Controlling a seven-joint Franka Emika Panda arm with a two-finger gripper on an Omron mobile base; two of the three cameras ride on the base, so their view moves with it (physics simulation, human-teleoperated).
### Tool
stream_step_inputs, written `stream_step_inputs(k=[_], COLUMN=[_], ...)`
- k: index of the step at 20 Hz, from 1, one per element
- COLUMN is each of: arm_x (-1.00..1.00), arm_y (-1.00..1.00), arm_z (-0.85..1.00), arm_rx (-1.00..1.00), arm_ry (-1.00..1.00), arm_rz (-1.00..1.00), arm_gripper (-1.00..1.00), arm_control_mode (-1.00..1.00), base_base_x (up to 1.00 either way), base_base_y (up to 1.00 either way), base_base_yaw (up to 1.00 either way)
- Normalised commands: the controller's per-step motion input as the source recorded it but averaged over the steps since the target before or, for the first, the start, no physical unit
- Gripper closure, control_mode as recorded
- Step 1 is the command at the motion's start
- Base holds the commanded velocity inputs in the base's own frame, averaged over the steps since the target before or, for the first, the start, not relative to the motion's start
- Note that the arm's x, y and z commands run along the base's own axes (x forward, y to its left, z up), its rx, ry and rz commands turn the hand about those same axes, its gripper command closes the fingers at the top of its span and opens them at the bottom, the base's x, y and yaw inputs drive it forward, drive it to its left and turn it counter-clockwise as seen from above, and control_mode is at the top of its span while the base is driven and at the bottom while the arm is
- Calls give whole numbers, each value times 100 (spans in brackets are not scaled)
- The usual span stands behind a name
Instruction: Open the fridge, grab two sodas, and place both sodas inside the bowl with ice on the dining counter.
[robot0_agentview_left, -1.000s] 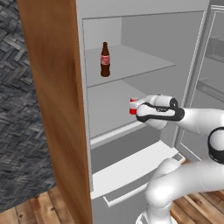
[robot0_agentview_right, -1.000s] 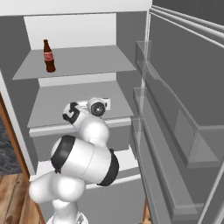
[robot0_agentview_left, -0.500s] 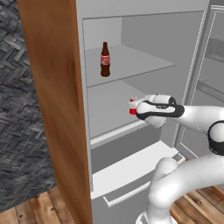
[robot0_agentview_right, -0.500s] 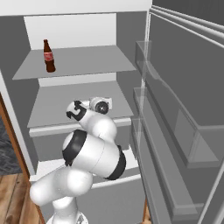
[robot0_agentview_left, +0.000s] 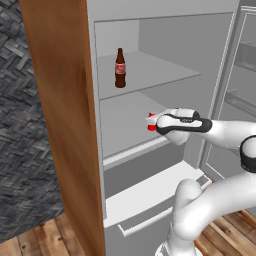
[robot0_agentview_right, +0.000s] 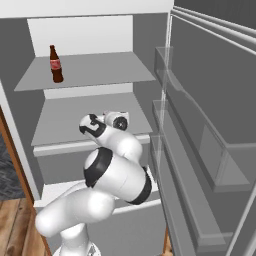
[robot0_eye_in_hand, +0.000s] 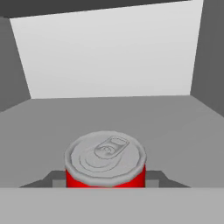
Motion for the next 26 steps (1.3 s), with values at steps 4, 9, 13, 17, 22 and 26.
stream_step_inputs(k=[4,9,13,17,22,26], arm_x=[0,-9,-40,-59,-75,-43], arm_y=[2,3,3,10,25,23], arm_z=[-10,-2,0,1,13,52], arm_rx=[0,-1,-2,0,1,8], arm_ry=[1,-3,-9,-10,-4,3], arm_rz=[5,1,0,0,0,0], arm_gripper=[100,100,100,100,100,100], arm_control_mode=[-100,-100,-100,-100,-100,-100], base_base_x=[0,0,0,0,0,0], base_base_y=[0,0,0,0,0,0], base_base_yaw=[0,0,0,0,0,0])
